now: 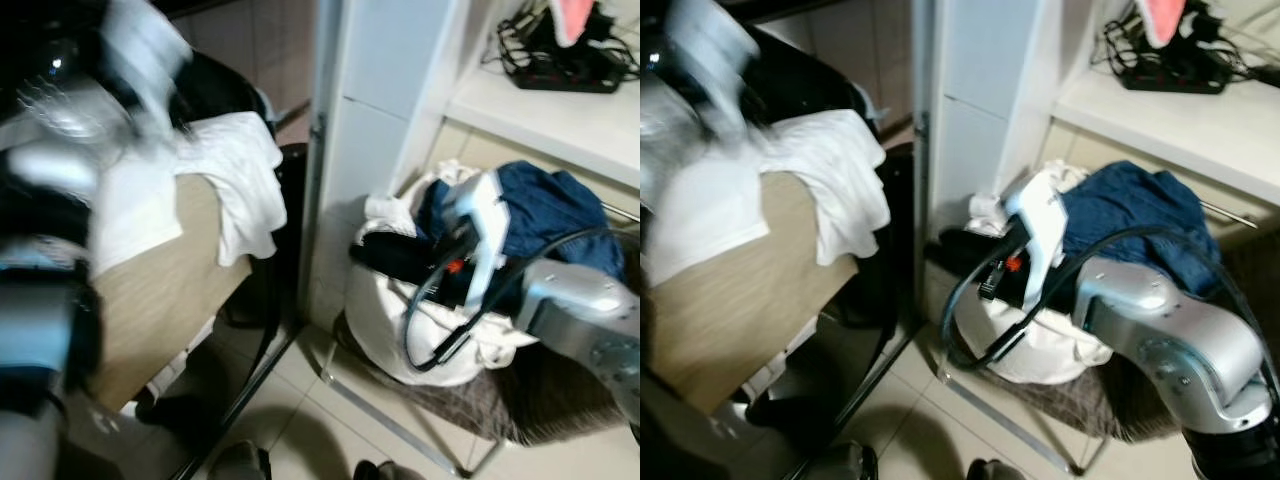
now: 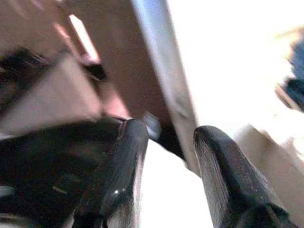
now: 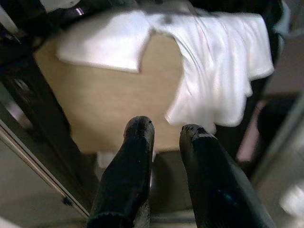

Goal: Clothes washing

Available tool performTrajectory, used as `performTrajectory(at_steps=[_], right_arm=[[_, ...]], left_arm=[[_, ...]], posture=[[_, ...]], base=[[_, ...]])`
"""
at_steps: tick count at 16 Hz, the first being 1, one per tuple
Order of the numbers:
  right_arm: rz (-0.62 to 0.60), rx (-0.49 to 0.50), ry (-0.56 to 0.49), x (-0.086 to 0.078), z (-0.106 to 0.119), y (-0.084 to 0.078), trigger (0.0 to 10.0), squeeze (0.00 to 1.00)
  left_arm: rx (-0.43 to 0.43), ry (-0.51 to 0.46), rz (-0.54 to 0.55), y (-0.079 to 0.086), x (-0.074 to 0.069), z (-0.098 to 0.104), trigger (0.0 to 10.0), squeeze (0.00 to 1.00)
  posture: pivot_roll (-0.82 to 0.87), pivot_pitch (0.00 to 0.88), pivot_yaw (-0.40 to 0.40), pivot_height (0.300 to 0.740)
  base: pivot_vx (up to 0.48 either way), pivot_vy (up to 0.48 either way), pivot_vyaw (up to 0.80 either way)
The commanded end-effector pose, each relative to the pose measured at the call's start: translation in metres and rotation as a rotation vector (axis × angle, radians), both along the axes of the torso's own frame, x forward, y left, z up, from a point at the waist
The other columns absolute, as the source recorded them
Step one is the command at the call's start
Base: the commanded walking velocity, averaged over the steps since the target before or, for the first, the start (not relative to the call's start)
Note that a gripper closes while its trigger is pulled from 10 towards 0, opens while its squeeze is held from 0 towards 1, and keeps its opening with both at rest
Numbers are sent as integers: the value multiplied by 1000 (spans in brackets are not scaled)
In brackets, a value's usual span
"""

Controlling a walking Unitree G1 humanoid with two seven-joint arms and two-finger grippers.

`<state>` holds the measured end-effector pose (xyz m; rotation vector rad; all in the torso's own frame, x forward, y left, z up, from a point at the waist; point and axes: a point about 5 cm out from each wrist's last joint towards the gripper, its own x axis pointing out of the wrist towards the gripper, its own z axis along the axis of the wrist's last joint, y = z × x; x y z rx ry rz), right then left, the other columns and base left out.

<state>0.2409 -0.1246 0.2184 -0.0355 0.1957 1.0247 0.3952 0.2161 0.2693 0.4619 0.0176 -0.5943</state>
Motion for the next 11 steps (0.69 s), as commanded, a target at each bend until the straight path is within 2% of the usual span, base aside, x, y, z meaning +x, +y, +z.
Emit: performTrajectory(at_steps=[1, 2, 4, 5, 7, 11], right_arm=[[-34, -87, -50, 1, -5, -2, 10000, 0], [-59, -158, -77, 2, -14, -4, 10000, 0], [-88, -188, -77, 3, -22, -4, 10000, 0], [-108, -219, -69, 3, -32, -3, 10000, 0], [-148, -266, -86, 5, -40, -4, 10000, 0], [-265, -135, -132, 11, -40, -5, 10000, 0]], left_arm=[[55, -51, 16, -7, 2, 5, 10000, 0], [69, -65, 33, -15, 5, -1, 10000, 0], [81, -60, 48, -16, 3, -7, 10000, 0], [143, -53, 76, -14, 1, -16, 10000, 0], [199, -50, 117, -10, 2, -24, 10000, 0], [270, -28, 175, 1, 0, -36, 10000, 0]], posture=[[-89, 52, -22, 740], [-89, 52, -22, 740], [-88, 54, -23, 740], [-88, 54, -23, 740], [-89, 57, -25, 740], [-89, 64, -25, 740]], base=[[0, 0, 0], [0, 0, 0], [0, 0, 0], [0, 0, 0], [0, 0, 0], [0, 0, 0]])
